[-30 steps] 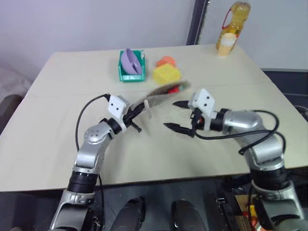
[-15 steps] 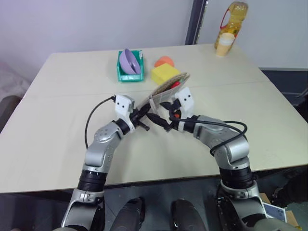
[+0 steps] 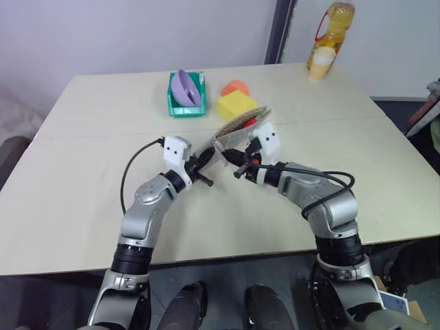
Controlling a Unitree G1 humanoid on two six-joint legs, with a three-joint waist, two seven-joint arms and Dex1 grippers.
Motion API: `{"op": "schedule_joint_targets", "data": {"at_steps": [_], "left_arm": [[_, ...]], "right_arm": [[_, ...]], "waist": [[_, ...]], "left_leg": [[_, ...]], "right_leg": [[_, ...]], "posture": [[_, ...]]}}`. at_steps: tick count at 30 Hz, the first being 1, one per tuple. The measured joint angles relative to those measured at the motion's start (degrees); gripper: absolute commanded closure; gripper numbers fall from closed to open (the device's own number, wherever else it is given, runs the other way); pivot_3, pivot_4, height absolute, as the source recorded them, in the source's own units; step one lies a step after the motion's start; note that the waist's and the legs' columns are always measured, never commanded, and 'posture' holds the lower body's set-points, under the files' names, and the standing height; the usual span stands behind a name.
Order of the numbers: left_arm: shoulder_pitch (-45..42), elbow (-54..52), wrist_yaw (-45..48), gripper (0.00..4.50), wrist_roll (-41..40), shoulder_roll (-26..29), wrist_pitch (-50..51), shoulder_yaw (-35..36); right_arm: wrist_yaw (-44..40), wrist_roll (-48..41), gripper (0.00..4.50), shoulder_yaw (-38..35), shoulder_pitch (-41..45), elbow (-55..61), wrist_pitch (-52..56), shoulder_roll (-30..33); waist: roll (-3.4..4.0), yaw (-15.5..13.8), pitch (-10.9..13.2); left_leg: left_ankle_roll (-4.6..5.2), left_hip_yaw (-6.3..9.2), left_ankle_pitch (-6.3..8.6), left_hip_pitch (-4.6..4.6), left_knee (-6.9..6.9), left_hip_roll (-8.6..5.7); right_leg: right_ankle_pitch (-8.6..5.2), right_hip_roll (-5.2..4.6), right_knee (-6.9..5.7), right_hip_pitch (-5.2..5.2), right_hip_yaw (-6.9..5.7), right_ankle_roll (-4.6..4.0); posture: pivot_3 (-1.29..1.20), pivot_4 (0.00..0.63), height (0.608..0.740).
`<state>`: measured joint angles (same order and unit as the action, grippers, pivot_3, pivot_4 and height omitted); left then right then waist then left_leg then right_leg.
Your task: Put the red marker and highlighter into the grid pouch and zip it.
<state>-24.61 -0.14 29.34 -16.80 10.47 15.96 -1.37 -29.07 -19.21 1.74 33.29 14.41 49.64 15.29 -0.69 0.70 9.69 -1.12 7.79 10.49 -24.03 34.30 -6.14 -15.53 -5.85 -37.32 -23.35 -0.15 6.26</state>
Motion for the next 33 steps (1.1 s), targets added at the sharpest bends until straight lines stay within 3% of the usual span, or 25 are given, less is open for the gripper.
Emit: {"op": "schedule_joint_targets", "data": {"at_steps": [11, 19, 22, 28, 33], "left_arm": [[2.9, 0.1, 6.1, 4.50, 2.6, 7.4, -6.7, -0.1], [5.2, -0.1, 8.6, 4.50, 3.2, 10.4, -8.8, -0.1], [7.0, -1.3, 9.4, 3.45, 2.2, 11.0, -7.5, 0.1], [13.8, -5.0, 7.9, 0.38, 1.0, 14.3, -2.4, 3.5], [22.8, -9.8, 6.2, 0.38, -0.7, 15.6, 1.0, 8.1]], "right_arm": [[3.6, 4.0, 4.46, -5.5, 3.3, -6.2, -6.2, 11.3], [4.0, 6.6, 4.46, -5.1, 2.9, -7.8, -9.0, 12.9], [0.5, 4.5, 3.54, -5.0, 0.2, -6.3, -7.4, 15.1], [-10.9, -2.0, 0.46, -5.3, -10.4, -1.1, -6.0, 21.2], [-15.2, -4.1, 0.46, -8.9, -16.6, -1.3, -10.4, 22.3]], "waist": [[0.00, 0.0, 0.0], [0.01, 0.0, 0.0], [0.01, 0.0, 0.0], [0.02, 0.0, 0.0], [0.04, 0.0, 0.0]], "left_leg": [[0.00, -0.04, 0.00, -0.01, -0.03, 0.00], [0.00, -0.04, 0.00, -0.01, -0.05, 0.01], [0.02, -0.03, 0.01, -0.01, -0.06, 0.02], [0.07, -0.05, 0.04, -0.03, -0.07, 0.02], [0.07, -0.06, 0.05, 0.01, -0.08, 0.09]], "right_leg": [[0.00, -0.02, 0.02, -0.01, 0.01, 0.00], [0.00, -0.03, 0.03, -0.02, 0.03, 0.00], [0.00, -0.03, 0.08, 0.00, 0.02, 0.00], [-0.01, -0.06, 0.13, 0.00, 0.02, 0.00], [-0.02, -0.10, 0.18, 0.04, 0.04, -0.02]], "posture": [[0.00, 0.150, 0.740], [0.00, 0.150, 0.740], [0.00, 0.150, 0.740], [0.00, 0.150, 0.740], [0.00, 0.150, 0.740]]}}
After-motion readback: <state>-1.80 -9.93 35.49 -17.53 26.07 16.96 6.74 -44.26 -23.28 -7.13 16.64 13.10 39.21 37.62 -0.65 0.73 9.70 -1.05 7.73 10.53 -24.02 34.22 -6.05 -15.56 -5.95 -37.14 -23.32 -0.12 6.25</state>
